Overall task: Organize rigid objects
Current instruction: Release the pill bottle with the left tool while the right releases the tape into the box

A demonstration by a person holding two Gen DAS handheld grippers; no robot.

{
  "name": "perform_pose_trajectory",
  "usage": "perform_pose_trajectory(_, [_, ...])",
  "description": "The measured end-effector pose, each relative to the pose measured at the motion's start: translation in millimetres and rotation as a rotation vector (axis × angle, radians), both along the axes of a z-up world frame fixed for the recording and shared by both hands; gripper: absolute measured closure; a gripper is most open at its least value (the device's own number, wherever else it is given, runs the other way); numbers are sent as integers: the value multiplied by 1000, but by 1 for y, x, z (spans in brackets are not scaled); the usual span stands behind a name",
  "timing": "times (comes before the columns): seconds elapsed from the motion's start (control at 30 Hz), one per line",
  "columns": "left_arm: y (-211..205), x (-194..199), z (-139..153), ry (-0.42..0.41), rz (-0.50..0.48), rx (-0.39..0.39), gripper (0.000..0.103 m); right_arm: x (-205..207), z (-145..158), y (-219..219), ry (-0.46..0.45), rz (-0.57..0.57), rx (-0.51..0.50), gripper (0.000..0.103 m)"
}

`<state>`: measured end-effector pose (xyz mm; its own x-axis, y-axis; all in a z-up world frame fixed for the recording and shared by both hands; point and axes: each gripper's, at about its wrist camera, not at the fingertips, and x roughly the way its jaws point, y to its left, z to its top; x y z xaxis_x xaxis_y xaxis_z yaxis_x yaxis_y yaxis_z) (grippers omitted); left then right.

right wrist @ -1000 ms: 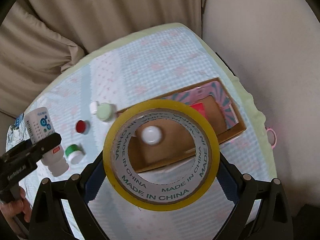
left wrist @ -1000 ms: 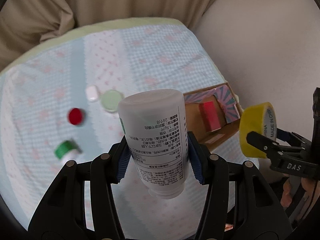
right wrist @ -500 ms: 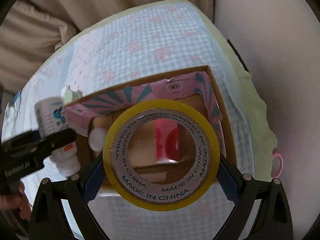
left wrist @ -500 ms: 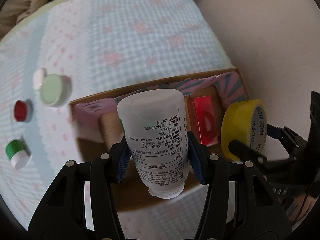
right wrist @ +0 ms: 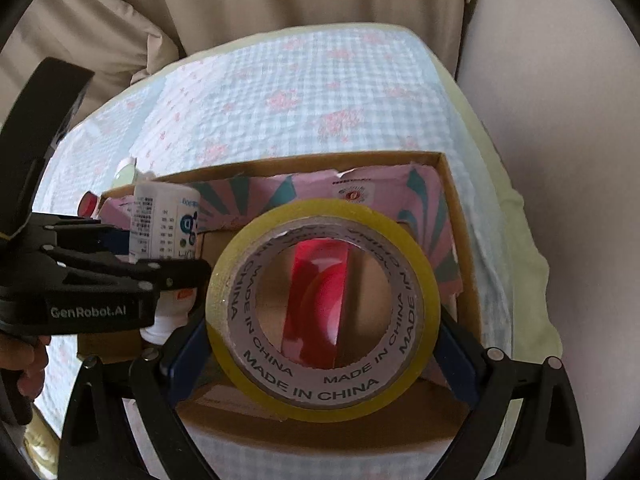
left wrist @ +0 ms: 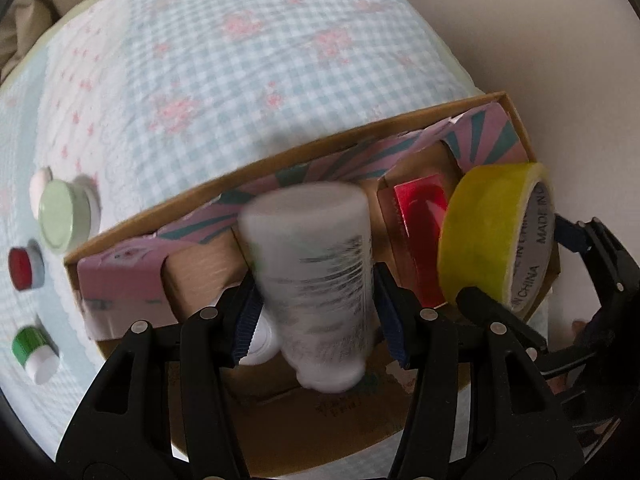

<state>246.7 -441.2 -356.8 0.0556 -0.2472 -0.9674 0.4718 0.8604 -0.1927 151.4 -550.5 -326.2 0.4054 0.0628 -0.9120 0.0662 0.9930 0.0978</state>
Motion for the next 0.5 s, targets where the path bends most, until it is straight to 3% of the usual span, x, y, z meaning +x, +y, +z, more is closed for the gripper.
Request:
perform_pose_trajectory(0.03, [-1, 0, 2, -10, -8, 7, 43, 0, -2, -3, -1, -4, 27, 5])
perform_pose_trajectory(0.07, [-1, 0, 4, -25, -11, 17, 10, 0, -4, -4, 8, -4, 41, 5])
perform_pose_trajectory(0.1, [0, 0, 7, -41, -11, 24, 2, 1, -6, -5, 21, -2, 50, 5])
perform_pose_trajectory(0.17, [5, 1, 12, -66, -4, 11, 0, 0, -10, -3, 31, 8, 43, 1])
perform_pose_trajectory(0.3, [21, 0, 16, -73, 7, 24, 0, -15, 3, -7, -71, -34, 43, 0])
perform_pose_trajectory(0.5, [50, -9, 25, -77, 66, 22, 0, -22, 12, -6, -51, -61, 40, 0])
